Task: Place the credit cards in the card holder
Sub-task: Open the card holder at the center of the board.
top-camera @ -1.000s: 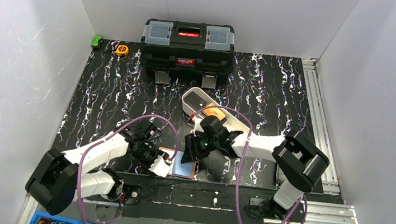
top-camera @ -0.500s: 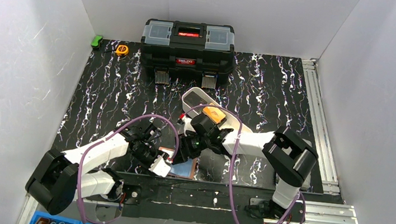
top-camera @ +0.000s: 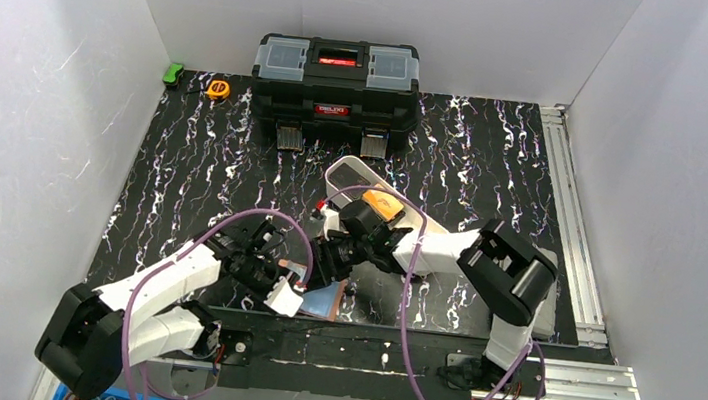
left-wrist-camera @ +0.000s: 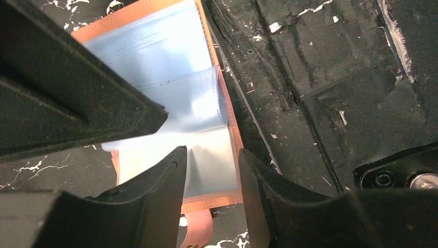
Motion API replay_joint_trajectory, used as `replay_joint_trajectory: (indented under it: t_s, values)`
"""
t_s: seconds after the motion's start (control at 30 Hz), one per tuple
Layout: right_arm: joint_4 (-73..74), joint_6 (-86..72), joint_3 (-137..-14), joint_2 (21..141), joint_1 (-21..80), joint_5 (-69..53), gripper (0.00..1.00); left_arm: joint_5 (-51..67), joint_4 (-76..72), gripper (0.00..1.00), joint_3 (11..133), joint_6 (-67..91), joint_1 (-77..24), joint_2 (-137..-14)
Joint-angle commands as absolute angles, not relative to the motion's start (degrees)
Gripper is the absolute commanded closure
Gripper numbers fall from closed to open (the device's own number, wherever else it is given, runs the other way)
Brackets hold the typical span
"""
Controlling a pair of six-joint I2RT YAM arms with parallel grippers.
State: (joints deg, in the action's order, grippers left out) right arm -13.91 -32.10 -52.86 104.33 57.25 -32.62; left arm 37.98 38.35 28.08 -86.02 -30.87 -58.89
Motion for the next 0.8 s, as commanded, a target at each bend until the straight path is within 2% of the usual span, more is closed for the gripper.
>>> replay_joint_trajectory:
  t_s: [0.0,0.33,0.47,0.6,0.77]
  values:
    - [-19.0,-34.2,-56.0,106.5,55.8,-37.0,0.4,40.2,41.1,0.6,27.3,-86.5,-31.0,-56.9]
    - [-21.3,-38.0,-55.4,110.9,53.2,-38.2,0.42,40.8,47.8,0.69,29.4,-85.9,-30.9,-50.5]
    - [-21.4,-38.1,-55.4,111.3,53.1,-37.9,0.43,47.1,50.6,0.68,32.5,-84.5,-31.5,-48.4]
    - [-21.2,-38.1,-55.2,111.4,53.2,-37.5,0.43,48.0,52.5,0.64,32.7,-88.2,-36.0,-51.4]
    - [-21.8,-38.3,-54.2,111.0,53.1,-37.0,0.44,47.7,46.0,0.63,31.7,-87.6,-41.3,-57.2]
